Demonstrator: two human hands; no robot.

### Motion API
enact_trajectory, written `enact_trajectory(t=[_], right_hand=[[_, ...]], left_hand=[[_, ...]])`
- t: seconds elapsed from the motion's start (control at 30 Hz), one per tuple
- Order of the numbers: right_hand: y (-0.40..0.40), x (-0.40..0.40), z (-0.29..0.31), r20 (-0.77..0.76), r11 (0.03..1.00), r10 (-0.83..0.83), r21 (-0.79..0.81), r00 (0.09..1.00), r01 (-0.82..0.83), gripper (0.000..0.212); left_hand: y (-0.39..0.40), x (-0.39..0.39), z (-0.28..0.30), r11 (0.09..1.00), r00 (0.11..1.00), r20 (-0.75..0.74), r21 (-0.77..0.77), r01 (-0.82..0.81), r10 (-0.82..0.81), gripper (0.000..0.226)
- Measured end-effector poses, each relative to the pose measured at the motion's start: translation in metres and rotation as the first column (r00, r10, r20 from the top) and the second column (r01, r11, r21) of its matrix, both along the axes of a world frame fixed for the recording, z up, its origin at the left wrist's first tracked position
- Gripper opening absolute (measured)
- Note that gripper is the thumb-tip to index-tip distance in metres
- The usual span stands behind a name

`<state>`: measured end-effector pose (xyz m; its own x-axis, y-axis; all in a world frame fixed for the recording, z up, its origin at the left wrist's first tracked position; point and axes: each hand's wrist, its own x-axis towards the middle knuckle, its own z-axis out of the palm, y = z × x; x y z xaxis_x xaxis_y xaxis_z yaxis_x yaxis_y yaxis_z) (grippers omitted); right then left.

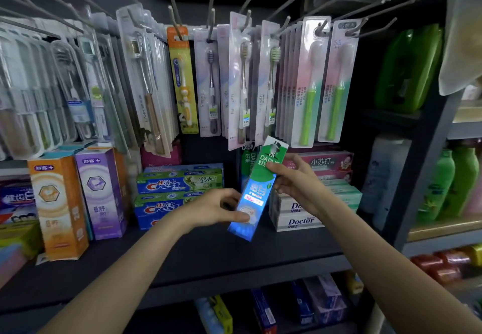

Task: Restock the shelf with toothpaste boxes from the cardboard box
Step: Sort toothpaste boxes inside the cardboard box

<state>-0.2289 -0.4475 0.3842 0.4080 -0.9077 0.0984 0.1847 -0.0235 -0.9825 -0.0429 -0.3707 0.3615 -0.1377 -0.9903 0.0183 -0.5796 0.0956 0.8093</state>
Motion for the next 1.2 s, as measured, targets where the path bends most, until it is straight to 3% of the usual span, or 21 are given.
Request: enact_trajectory(t=[0.1, 0.2, 0.3, 0.4, 0.5, 0.67, 0.9, 1.2], right_hand=[[0.0, 0.003, -0.001, -0.03, 1.0, -0.021, 0.002, 0.999, 0.021, 0.046], [-0.003, 0.014, -0.002, -0.236, 0.989, -0.14, -0.088, 0.962, 0.122, 0.055], [-0.007, 0.028, -0.011, -0.546, 0.948, -0.29, -0.274, 0.786, 0.16, 0.062], [-0.011, 0.042, -0.013, -0.633, 0.874, -0.447, -0.46, 0.631, 0.158, 0.055], [-0.018, 0.055, -0.007, -0.646, 0.841, -0.488, -0.527, 0.587, 0.119, 0.047], [-0.031, 0.071, 0.002, -0.626, 0.788, -0.577, -0.595, 0.524, 0.157, 0.062], [-0.045, 0.084, -0.013, -0.535, 0.737, -0.646, -0.623, 0.545, 0.261, 0.065], [-0.048, 0.083, -0.027, -0.542, 0.773, -0.615, -0.559, 0.573, 0.3, 0.069]], left_hand=[[0.001, 0.008, -0.003, 0.999, 0.999, 0.042, 0.044, -0.026, 0.024, 0.026], [-0.002, 0.009, -0.014, 0.995, 0.974, 0.206, 0.021, -0.098, 0.092, 0.029], [-0.01, 0.002, -0.033, 0.975, 0.941, 0.258, -0.08, -0.205, 0.219, 0.033], [-0.019, -0.01, -0.052, 0.961, 0.933, 0.235, -0.105, -0.256, 0.274, 0.028], [-0.029, -0.018, -0.062, 0.936, 0.922, 0.168, -0.117, -0.333, 0.349, 0.029], [-0.038, -0.019, -0.06, 0.929, 0.925, 0.123, -0.131, -0.345, 0.361, 0.053], [-0.04, -0.011, -0.062, 0.925, 0.93, 0.043, -0.127, -0.358, 0.366, 0.047], [-0.041, -0.004, -0.068, 0.92, 0.927, 0.011, -0.127, -0.369, 0.374, 0.039]])
